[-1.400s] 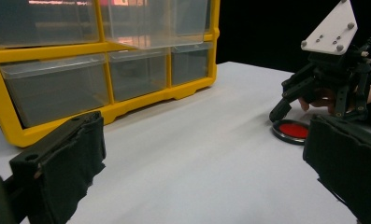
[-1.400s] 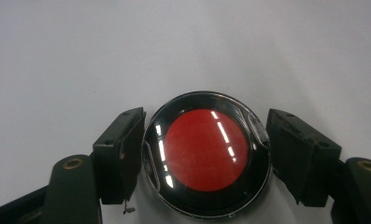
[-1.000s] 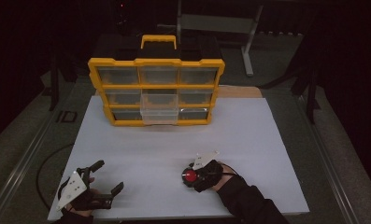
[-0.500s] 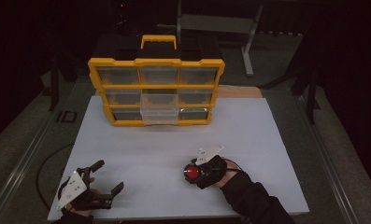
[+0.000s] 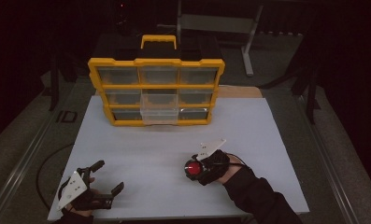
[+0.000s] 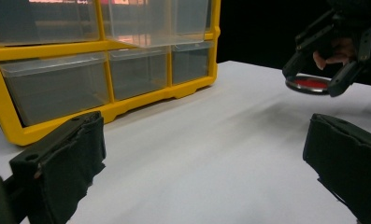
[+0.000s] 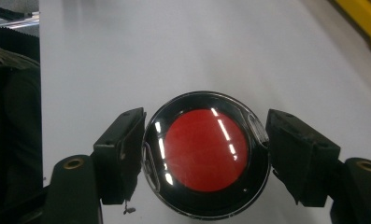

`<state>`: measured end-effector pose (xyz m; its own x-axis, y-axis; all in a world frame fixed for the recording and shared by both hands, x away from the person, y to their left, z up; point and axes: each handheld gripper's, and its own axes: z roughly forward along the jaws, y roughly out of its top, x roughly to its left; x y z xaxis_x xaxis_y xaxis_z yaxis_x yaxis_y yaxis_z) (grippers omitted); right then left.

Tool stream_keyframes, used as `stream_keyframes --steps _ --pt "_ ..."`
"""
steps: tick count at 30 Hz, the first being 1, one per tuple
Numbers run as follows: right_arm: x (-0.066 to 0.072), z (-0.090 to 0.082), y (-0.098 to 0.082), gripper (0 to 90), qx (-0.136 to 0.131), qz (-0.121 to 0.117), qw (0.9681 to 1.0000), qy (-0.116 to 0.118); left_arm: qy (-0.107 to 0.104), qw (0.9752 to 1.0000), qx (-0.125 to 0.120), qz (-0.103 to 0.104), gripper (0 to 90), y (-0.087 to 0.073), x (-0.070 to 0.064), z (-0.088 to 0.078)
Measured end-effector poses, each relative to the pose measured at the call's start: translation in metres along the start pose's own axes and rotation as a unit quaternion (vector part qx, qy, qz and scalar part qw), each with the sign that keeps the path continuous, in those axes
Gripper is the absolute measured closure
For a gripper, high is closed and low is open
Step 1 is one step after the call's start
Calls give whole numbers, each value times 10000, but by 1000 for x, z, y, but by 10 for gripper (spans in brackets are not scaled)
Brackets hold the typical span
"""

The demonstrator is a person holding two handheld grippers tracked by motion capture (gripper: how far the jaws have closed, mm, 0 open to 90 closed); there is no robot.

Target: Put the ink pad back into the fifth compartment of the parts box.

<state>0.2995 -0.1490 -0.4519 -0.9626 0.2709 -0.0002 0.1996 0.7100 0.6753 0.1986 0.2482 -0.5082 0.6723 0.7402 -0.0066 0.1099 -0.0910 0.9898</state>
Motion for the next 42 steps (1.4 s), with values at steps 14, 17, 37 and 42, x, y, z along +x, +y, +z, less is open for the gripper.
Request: stream_keyframes --steps 14,17,37,42 --pt "-3 -17 22 304 72 -138 9998 -110 -5 10000 3 15 2 0 -1 0" --pt "-3 -21 27 304 57 -162 9998 -134 -8 10000 6 18 2 0 -1 0" --pt "-13 -46 68 304 -138 -349 9987 -332 -15 10000 2 20 2 0 -1 0" --pt "-17 -51 78 304 -166 -364 9985 -377 -16 10000 2 24 2 0 -1 0"
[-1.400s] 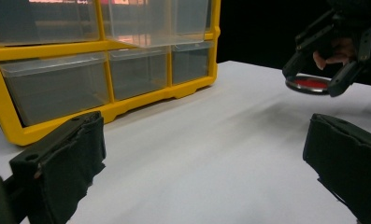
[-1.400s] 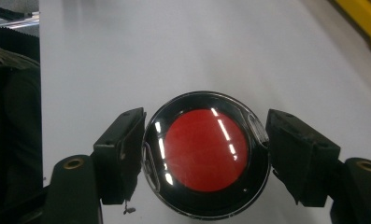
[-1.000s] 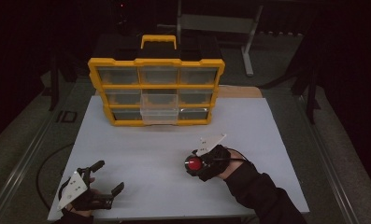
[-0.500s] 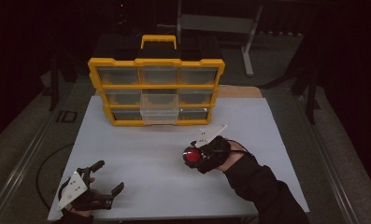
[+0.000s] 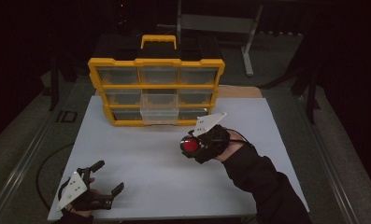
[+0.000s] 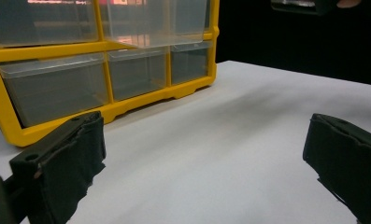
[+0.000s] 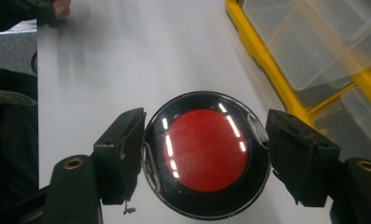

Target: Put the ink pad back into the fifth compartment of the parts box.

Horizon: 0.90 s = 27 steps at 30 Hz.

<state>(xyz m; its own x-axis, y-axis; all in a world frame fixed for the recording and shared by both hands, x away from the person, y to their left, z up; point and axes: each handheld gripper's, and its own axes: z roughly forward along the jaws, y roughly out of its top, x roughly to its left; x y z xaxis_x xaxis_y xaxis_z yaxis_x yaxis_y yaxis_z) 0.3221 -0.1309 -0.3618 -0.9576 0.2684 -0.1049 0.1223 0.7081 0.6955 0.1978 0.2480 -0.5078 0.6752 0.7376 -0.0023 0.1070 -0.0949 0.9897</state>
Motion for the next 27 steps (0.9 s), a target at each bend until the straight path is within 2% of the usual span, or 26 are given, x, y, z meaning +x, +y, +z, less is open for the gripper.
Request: stream_keyframes --steps 18,27 --pt "-13 -9 34 304 -61 -74 9999 -131 -12 10000 -1 -6 2 0 0 0" --pt "-25 -9 52 303 -48 -57 9997 -225 -31 10000 -5 -20 2 0 0 0"
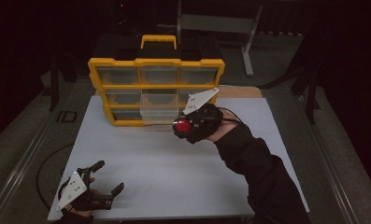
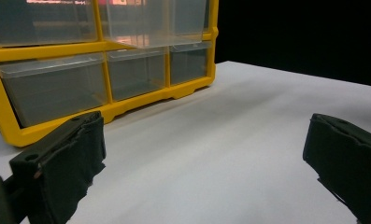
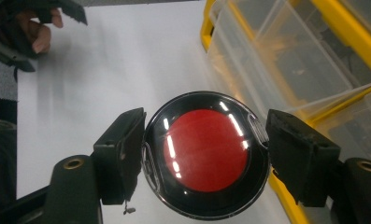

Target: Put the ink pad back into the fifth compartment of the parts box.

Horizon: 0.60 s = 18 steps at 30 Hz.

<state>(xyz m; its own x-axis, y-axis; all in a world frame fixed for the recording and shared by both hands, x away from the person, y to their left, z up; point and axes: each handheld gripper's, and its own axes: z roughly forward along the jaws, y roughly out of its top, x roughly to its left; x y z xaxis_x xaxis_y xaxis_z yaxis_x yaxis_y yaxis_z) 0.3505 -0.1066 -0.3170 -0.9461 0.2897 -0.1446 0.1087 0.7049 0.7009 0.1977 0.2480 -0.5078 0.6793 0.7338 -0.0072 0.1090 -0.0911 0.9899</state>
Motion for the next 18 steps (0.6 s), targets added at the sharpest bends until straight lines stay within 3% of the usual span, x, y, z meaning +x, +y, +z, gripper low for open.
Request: stream_keyframes --steps 18 --pt "-21 8 28 304 -66 99 9999 -64 -5 10000 0 0 2 0 0 0"
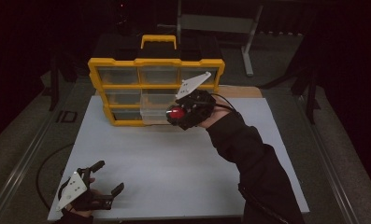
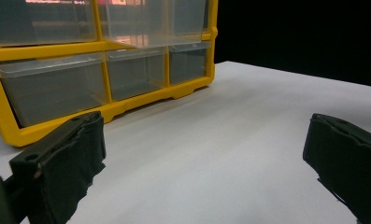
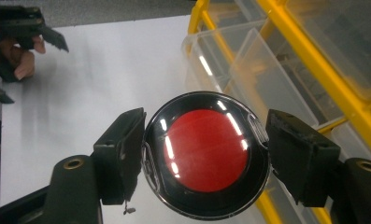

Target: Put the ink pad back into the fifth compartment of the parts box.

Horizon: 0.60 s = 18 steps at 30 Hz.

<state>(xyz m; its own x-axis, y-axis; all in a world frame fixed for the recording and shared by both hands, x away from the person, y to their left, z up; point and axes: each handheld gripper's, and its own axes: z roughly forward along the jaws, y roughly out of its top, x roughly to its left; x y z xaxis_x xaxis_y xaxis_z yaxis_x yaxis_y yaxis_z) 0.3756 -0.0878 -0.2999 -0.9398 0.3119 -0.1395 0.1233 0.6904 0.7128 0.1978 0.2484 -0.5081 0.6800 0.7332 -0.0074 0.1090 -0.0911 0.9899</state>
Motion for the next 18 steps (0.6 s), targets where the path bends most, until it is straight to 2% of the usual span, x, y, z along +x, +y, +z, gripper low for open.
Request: stream_keyframes --steps 18 --pt "-18 19 25 304 -9 130 9999 -65 -24 10000 -36 -39 2 0 0 -1"
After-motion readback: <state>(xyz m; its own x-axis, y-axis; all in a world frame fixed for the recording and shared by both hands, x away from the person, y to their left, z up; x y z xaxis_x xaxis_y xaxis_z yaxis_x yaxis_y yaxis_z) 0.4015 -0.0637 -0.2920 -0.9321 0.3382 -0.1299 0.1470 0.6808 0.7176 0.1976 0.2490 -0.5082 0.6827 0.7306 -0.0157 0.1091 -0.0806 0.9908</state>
